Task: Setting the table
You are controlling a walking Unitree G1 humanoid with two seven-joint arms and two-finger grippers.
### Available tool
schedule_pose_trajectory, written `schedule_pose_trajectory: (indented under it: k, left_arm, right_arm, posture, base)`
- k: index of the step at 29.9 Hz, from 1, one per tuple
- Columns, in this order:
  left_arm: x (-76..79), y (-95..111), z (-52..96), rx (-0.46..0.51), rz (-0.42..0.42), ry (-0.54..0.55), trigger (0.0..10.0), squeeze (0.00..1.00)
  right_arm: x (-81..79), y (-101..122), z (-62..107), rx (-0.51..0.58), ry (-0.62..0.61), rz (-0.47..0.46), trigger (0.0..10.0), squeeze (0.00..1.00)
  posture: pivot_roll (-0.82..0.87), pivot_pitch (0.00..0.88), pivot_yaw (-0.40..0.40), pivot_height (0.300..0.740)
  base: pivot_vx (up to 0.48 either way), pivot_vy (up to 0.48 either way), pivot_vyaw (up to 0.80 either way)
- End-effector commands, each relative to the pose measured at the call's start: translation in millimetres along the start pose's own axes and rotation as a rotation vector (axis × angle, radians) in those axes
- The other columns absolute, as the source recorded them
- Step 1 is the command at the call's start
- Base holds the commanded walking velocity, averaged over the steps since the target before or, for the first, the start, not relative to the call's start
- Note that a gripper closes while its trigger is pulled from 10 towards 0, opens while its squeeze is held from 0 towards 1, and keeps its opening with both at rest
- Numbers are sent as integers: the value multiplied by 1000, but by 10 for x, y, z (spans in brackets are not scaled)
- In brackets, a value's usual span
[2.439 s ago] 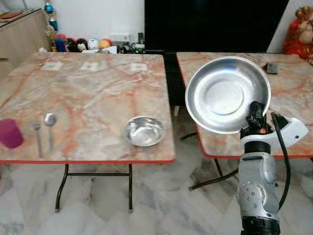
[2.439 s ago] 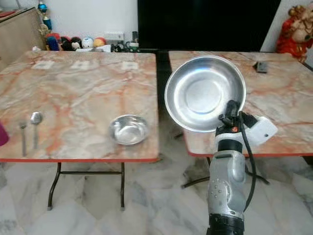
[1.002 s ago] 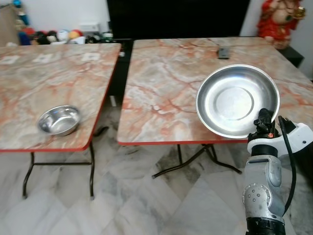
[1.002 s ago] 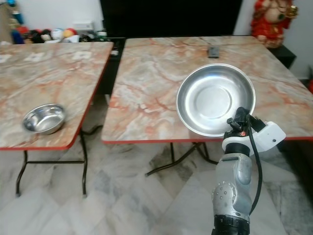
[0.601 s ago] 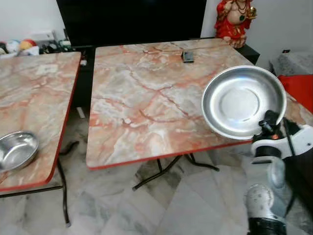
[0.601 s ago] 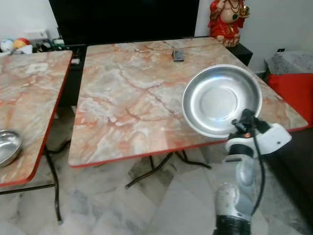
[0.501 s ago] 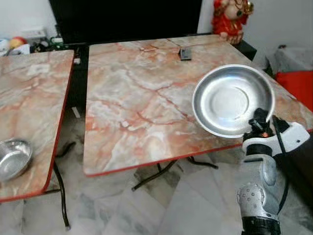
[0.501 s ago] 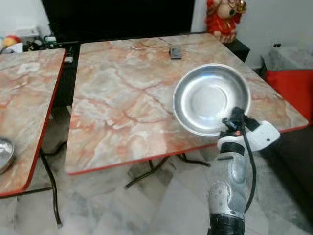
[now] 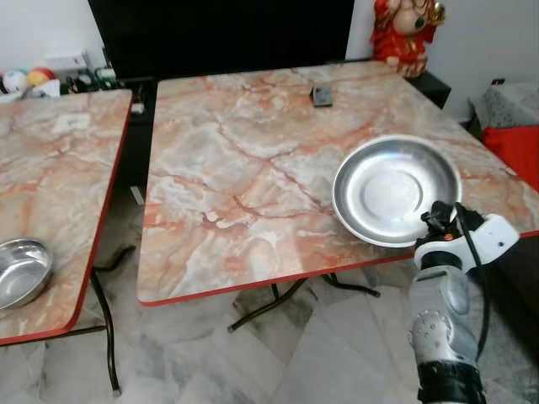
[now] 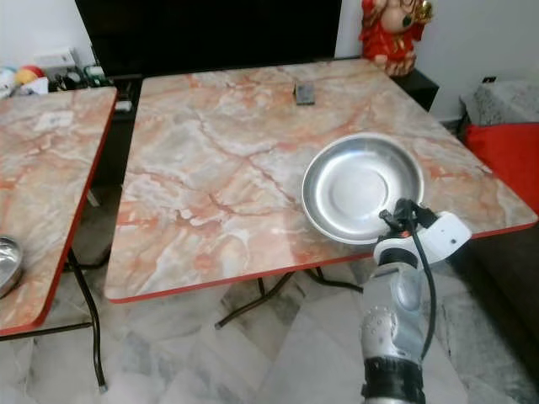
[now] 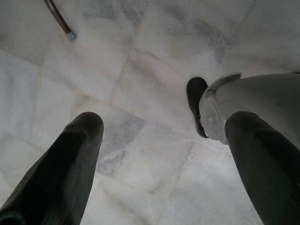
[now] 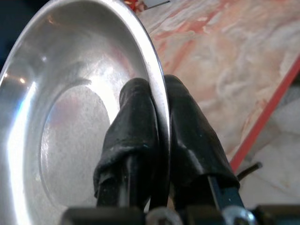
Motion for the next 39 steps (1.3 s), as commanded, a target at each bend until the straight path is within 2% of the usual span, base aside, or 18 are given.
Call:
schedule_pose_trajectory:
  k: [1, 5, 11, 18, 39]
  left_arm:
    - [68, -91, 18, -30, -9, -10, 10000, 0]
    - [115, -75, 6, -27, -16, -17, 10000, 0]
    - [114, -61, 1, -26, -24, -19, 10000, 0]
    - [-5, -57, 12, -31, -31, -7, 10000, 0]
    - [-93, -75, 34, -31, -42, 10, 10000, 0]
  right_arm:
    - [31, -5, -78, -12, -51, -81, 10000, 0]
    - [-9, -64, -131, -38, -45, -68, 10000, 0]
    - [-21, -174, -213, -102, -82, -156, 10000, 0]
    - [21, -180, -297, -110, -134, -180, 10000, 0]
    - [141, -272, -300, -151, -208, -209, 10000, 0]
  posture:
    - [-31, 97, 15, 740]
    - [-18, 95, 14, 740]
    - [-15, 93, 15, 740]
    - [-5, 94, 14, 740]
    - [12, 100, 21, 740]
  base:
    - [0, 0, 0]
    - [0, 0, 0]
    - [0, 0, 0]
    - [0, 0, 0]
    - [0, 0, 0]
Point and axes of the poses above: a point about 5 cm out from each wrist's last joint towards the gripper, its own z axis pointing back from the gripper into the wrist, its own y axis along the axis of the wrist's last joint, x = y × z, the point moved 1 cm from there along -z, pointing out of the wrist towards the gripper, and after that the axes turned 2 degrees about z, right-handed, at the moved point
